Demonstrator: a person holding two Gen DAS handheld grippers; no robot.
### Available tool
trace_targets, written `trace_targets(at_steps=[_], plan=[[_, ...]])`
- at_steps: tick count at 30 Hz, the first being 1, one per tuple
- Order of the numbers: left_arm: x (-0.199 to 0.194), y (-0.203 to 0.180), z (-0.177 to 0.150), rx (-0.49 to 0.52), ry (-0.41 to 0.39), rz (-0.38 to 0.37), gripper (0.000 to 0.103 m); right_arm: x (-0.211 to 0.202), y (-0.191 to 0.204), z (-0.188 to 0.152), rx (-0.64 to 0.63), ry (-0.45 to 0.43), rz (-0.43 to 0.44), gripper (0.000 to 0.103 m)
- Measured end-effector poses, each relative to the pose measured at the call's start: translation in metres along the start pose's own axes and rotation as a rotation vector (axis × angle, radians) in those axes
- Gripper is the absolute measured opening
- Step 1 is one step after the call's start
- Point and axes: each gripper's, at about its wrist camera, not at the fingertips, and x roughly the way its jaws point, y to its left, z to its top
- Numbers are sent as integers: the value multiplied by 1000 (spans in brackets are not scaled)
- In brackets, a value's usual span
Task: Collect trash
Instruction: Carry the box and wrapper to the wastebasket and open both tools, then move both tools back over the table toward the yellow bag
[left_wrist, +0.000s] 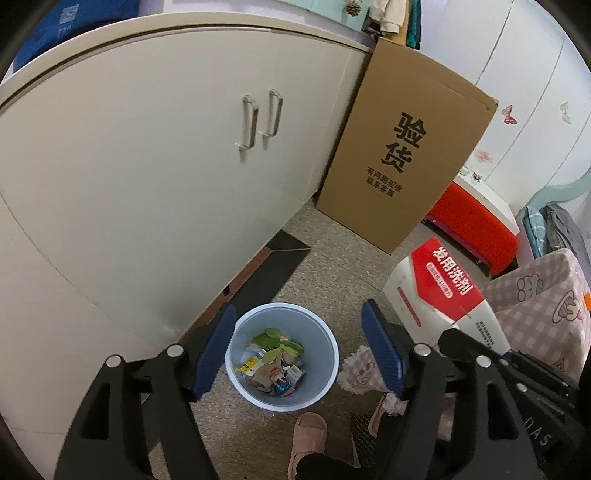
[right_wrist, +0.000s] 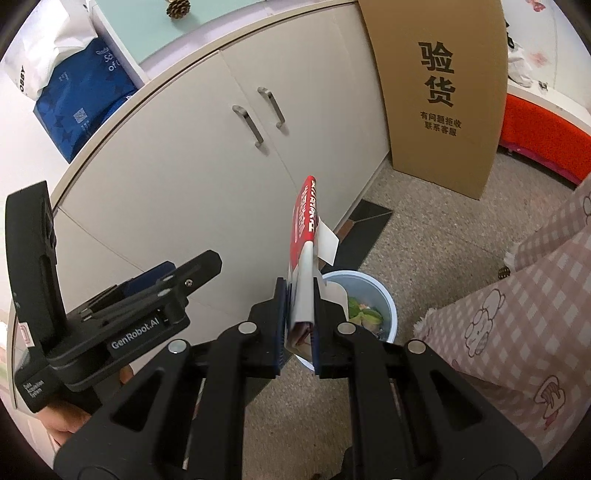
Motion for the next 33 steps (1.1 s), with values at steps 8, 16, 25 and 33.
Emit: trace_targets(at_steps=[8, 16, 25, 33], plan=[[-4, 15, 2, -22, -20, 56, 77, 9, 12, 5, -14, -10, 24, 11], [-2, 28, 1, -25, -37, 135, 80, 22, 16, 8, -10, -10, 49, 12], [4, 38, 0, -31, -30, 189, 81, 41, 4, 2, 30, -32, 22, 72], [-6, 33, -1, -30, -36, 174, 81, 5, 8, 4, -3, -96, -39, 72]])
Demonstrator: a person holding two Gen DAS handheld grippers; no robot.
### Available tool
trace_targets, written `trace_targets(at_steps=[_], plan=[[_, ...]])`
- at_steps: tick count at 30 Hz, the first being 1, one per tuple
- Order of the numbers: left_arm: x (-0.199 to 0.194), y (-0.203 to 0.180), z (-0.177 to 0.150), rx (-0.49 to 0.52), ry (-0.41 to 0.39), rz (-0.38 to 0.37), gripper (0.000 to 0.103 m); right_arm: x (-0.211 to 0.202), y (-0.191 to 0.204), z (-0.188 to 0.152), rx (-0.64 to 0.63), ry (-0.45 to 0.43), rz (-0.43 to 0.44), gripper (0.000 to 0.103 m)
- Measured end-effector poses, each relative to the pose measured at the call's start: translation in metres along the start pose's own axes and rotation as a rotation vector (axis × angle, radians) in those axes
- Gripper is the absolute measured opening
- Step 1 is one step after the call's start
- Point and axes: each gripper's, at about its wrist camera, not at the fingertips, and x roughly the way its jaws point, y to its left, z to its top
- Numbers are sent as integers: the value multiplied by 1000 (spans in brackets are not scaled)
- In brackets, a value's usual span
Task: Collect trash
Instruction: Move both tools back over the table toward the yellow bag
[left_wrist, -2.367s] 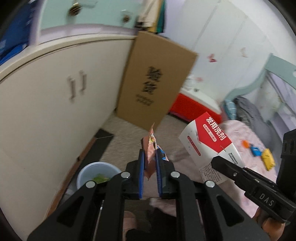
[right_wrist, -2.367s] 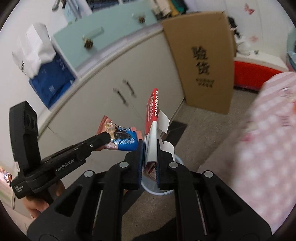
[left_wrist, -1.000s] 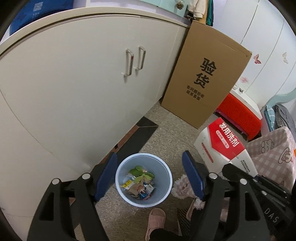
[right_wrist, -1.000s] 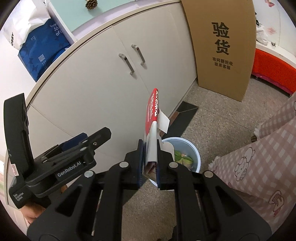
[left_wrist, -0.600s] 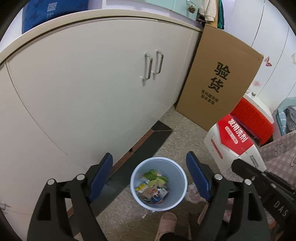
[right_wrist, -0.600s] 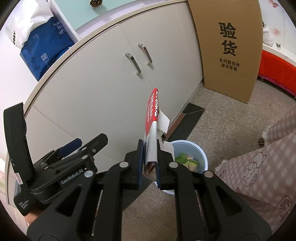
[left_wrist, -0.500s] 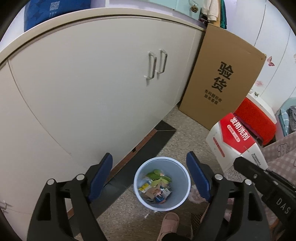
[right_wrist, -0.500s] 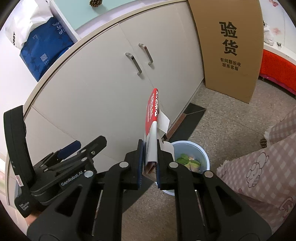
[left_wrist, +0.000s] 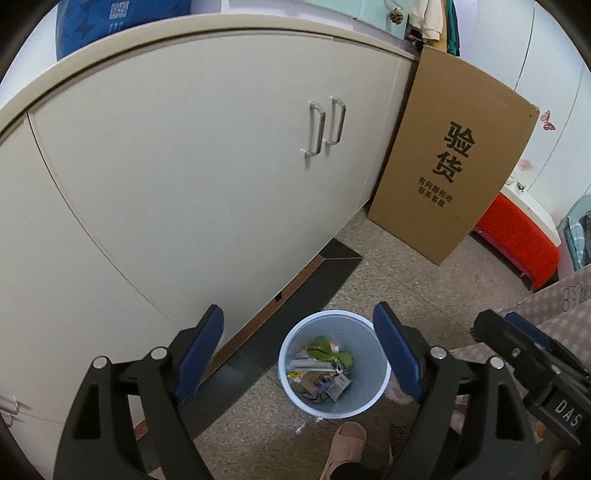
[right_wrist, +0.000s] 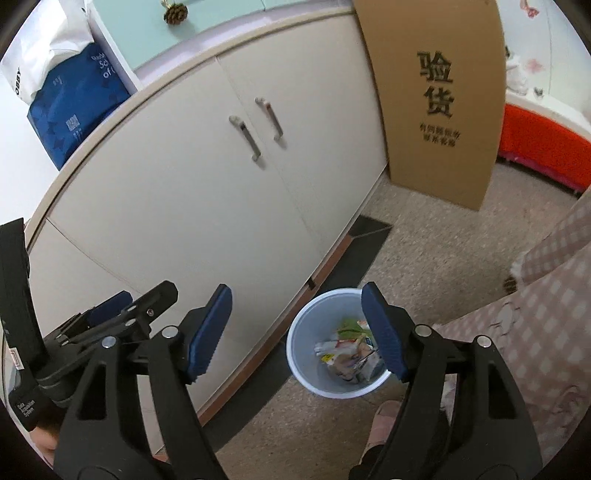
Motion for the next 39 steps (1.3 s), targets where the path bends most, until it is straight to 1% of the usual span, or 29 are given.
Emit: trace_targets(at_steps=[4, 9, 12, 14, 17, 21, 24, 26, 27, 30, 32, 34, 35, 36, 37, 39], plan=[[-20, -6, 4, 6, -29, -26, 81, -33, -2, 6, 0, -51, -21, 72], [-56, -24, 8, 17, -74, -77, 82, -89, -13, 13, 9, -132, -29, 75], [-81, -45, 9, 44, -109, -109, 83, -129, -28, 18, 24, -184, -40, 76], [-100, -65, 10, 66, -133, -143, 84, -154, -42, 19, 32, -217, -58, 77], [-122, -95, 9, 105, -156, -186, 85, -197, -71, 18, 60, -266, -94, 79], [-152, -158, 3, 206, -185, -253, 85, -253, -119, 10, 96, -322, -174, 82], [-174, -212, -7, 299, -199, -309, 87, -294, -163, -2, 130, -366, -268, 84], [-186, -244, -14, 356, -199, -347, 87, -315, -188, -9, 154, -383, -315, 85], [-193, -263, -19, 396, -197, -378, 87, -327, -206, -14, 171, -389, -356, 85], [-208, -318, -33, 509, -213, -420, 88, -355, -255, -31, 241, -398, -457, 86], [-213, -353, -43, 584, -221, -442, 88, -370, -286, -44, 315, -404, -487, 86], [-214, -391, -56, 656, -224, -450, 88, -378, -313, -54, 384, -403, -497, 87], [-214, -402, -61, 678, -227, -456, 88, -380, -323, -58, 407, -401, -503, 87], [-212, -423, -70, 723, -225, -479, 88, -382, -335, -62, 437, -399, -513, 87], [-209, -431, -74, 752, -217, -492, 88, -382, -344, -65, 457, -394, -512, 87], [-202, -462, -87, 831, -204, -489, 88, -383, -357, -69, 477, -393, -506, 87]])
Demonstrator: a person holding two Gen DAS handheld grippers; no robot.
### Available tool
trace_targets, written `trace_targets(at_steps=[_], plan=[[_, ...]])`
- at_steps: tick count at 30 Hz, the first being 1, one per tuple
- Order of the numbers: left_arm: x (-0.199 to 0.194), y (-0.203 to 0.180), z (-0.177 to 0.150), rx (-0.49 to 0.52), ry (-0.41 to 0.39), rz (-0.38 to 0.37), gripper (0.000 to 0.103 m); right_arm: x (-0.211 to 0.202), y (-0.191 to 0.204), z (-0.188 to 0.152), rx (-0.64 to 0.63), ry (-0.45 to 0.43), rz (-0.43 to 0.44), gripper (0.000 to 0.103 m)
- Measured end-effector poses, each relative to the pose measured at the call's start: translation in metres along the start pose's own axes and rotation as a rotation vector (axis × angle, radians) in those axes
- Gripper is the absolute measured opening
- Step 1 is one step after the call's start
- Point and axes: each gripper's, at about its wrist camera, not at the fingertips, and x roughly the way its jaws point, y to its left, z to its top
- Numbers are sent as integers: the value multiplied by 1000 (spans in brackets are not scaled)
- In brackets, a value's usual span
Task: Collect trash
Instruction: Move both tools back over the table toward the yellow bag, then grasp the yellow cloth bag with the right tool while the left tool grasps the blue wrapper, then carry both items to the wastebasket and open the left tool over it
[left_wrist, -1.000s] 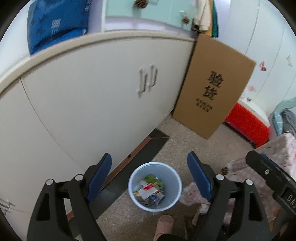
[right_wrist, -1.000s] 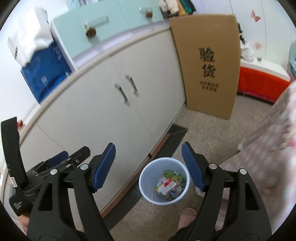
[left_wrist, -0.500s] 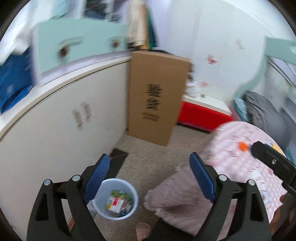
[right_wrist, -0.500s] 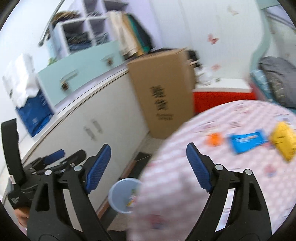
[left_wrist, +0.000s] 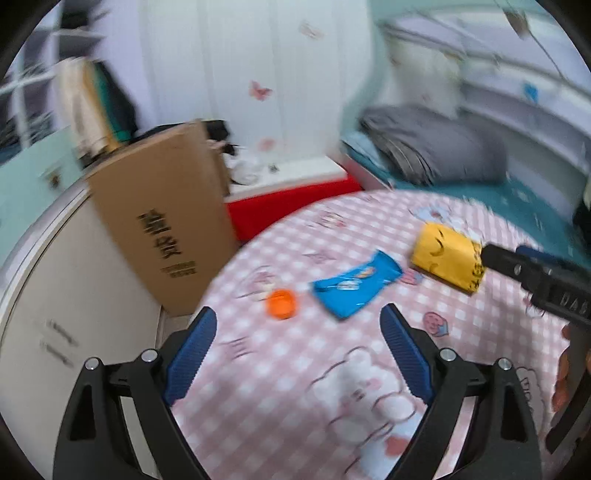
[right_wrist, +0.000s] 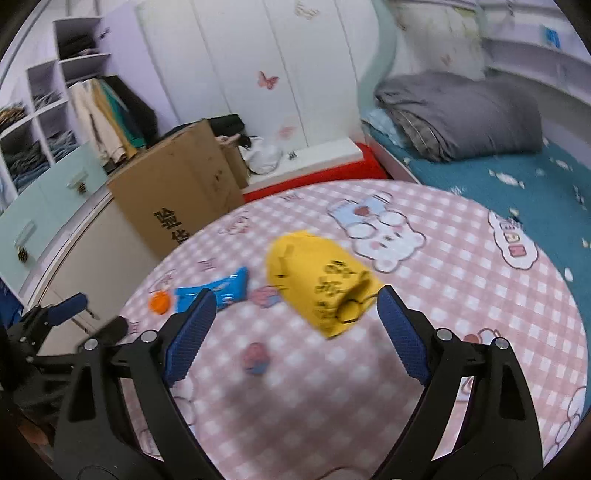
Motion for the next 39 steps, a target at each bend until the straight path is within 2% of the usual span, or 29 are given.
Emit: trace_targets(at_steps=[5, 9, 11, 13, 15, 16, 17, 18, 19, 20, 21, 25, 32, 36, 39], plan=[[46, -38, 12, 152, 39, 1, 88, 20, 1, 9, -59, 34, -26, 87], [75, -45, 15, 188, 102, 2, 88, 39, 6, 20, -147, 52, -68, 87], [86, -47, 17, 188, 125, -21, 88, 50, 7, 20, -176, 71, -78, 87], [92, -50, 16, 194, 138, -26, 83, 60, 5, 17, -185, 96, -80, 87], [101, -55, 17, 211, 161, -36, 66, 67, 6, 14, -209, 116, -72, 87], [101, -57, 19, 206, 152, -39, 63, 69, 6, 13, -216, 126, -67, 87], [102, -58, 20, 203, 156, -49, 56, 70, 6, 12, -215, 133, -58, 83], [102, -59, 21, 197, 157, -68, 42, 70, 6, 12, -215, 139, -47, 75], [101, -61, 22, 189, 159, -97, 32, 70, 6, 11, -212, 142, -44, 68], [103, -64, 22, 185, 161, -109, 22, 70, 5, 11, -210, 144, -42, 65], [102, -69, 23, 195, 154, -92, 19, 68, 5, 10, -211, 140, -38, 64], [98, -86, 16, 260, 114, -8, 14, 58, 9, 8, -235, 107, -39, 55], [82, -82, 15, 204, 100, 6, 10, 45, 9, 4, -201, 82, -4, 49], [55, -77, 19, 193, 58, 11, 10, 33, 5, 3, -126, 86, 51, 48], [31, -70, 23, 178, 14, 12, 10, 19, 8, -1, -121, 75, 58, 48]])
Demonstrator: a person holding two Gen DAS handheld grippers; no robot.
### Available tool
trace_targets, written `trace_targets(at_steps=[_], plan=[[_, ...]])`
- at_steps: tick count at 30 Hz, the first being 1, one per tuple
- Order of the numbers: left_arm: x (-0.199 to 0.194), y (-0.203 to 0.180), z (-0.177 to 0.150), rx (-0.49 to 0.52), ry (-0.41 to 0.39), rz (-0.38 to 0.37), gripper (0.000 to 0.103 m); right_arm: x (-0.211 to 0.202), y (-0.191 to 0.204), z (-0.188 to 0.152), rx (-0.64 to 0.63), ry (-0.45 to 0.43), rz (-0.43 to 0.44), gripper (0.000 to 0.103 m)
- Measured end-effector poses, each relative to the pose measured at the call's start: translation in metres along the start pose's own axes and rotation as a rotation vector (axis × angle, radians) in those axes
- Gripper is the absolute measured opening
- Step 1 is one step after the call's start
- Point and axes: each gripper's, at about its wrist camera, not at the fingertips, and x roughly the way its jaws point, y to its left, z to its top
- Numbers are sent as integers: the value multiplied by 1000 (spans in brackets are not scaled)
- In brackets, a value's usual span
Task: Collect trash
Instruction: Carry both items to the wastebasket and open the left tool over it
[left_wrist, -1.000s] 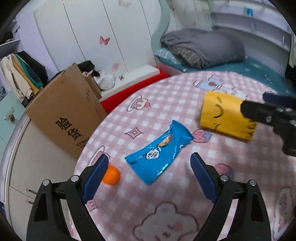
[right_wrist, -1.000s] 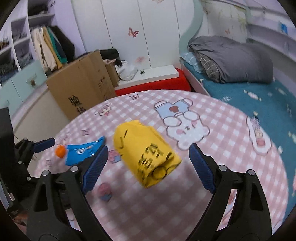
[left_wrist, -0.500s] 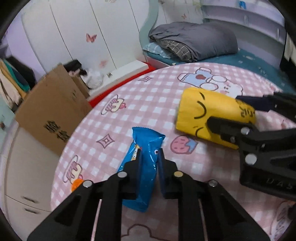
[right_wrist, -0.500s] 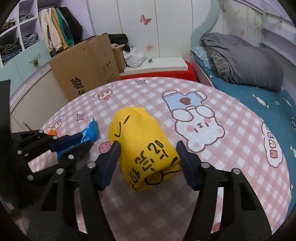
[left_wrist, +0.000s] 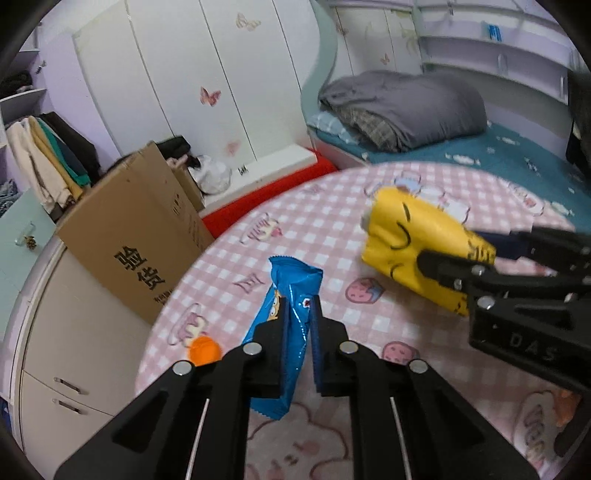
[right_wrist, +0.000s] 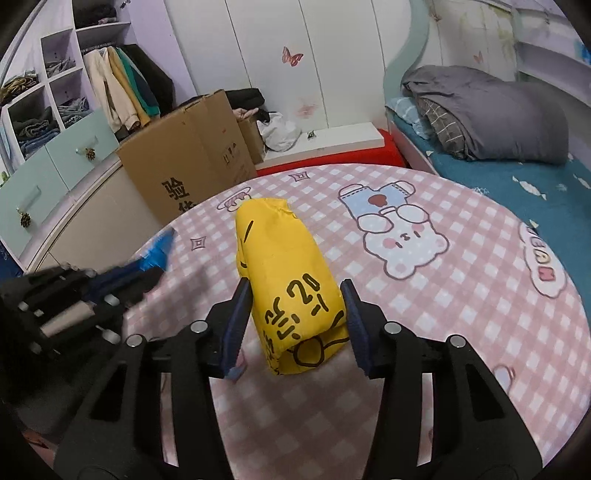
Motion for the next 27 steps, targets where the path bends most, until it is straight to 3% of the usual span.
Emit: trace_targets(at_steps=[8, 17, 27], plan=[[-60, 29, -7, -99, -84, -39, 10, -46, 32, 4, -10, -52, 58, 48], [-116, 90, -46, -234, -132, -26, 10, -74, 89, 7, -60, -93, 132, 48], [-156, 180, -114, -388, -156, 27, 10, -63, 201, -4, -160, -59, 290, 48]])
